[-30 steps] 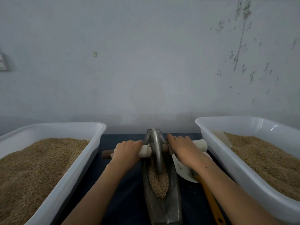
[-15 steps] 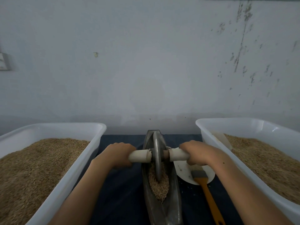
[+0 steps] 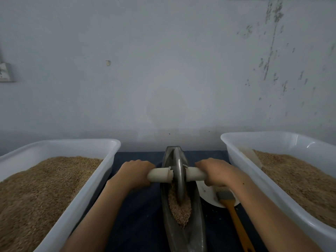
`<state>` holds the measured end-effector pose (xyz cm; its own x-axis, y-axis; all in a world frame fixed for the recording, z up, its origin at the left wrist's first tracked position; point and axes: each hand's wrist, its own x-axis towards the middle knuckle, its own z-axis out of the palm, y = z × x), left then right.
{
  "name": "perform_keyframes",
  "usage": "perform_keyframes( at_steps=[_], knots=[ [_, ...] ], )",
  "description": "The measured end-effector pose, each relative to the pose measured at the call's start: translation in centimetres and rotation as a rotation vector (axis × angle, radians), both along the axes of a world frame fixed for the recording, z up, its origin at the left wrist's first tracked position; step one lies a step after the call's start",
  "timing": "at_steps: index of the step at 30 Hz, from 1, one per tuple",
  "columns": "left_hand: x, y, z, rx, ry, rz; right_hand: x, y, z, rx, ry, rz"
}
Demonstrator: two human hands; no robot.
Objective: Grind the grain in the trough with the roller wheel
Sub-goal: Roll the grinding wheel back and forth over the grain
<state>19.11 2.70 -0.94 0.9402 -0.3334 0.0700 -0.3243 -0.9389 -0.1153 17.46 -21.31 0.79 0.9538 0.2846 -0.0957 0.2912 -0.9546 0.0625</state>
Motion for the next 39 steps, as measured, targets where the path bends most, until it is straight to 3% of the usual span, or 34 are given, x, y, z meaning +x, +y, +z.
perform_keyframes(
  at_steps=[4, 7, 15, 18, 24, 29, 31, 36, 39],
  knots=[
    [-0.3, 0.4, 0.7, 0.037, 0.173, 0.056, -0.5, -0.3, 0.5, -0.006, 0.132, 0.003],
    [-0.4, 0.0, 0.7, 0.069, 0.181, 0.067, -0.6, -0.1, 0.4, -0.005, 0.106, 0.02],
    [0.1, -1.5, -1.2, -0.098, -0.254, 0.042, 0.5, 0.3, -1.7, 0.053, -0.305, 0.029],
    [0.2, -1.3, -1.6, -0.133, -0.3, 0.027, 0.8, 0.1, -2.1, 0.099, -0.36, 0.072],
    [-0.2, -1.1, 0.0, -0.009, -0.046, -0.02, -0.2, -0.7, -0.3, 0.095, 0.038, 0.062],
    [-0.6, -1.5, 0.0, -0.02, 0.136, 0.027, -0.3, -0.1, -0.2, 0.021, 0.067, 0.031],
    [-0.6, -1.6, -0.1, -0.039, 0.09, 0.03, 0.0, 0.2, -0.4, 0.009, 0.022, 0.013],
    [-0.5, -2.3, -1.2, -0.101, -0.29, 0.045, 0.6, 0.4, -1.9, 0.058, -0.273, -0.035],
    [-0.4, -2.2, -1.6, -0.128, -0.33, 0.033, 1.0, 0.4, -2.4, 0.074, -0.328, -0.029]
  ],
)
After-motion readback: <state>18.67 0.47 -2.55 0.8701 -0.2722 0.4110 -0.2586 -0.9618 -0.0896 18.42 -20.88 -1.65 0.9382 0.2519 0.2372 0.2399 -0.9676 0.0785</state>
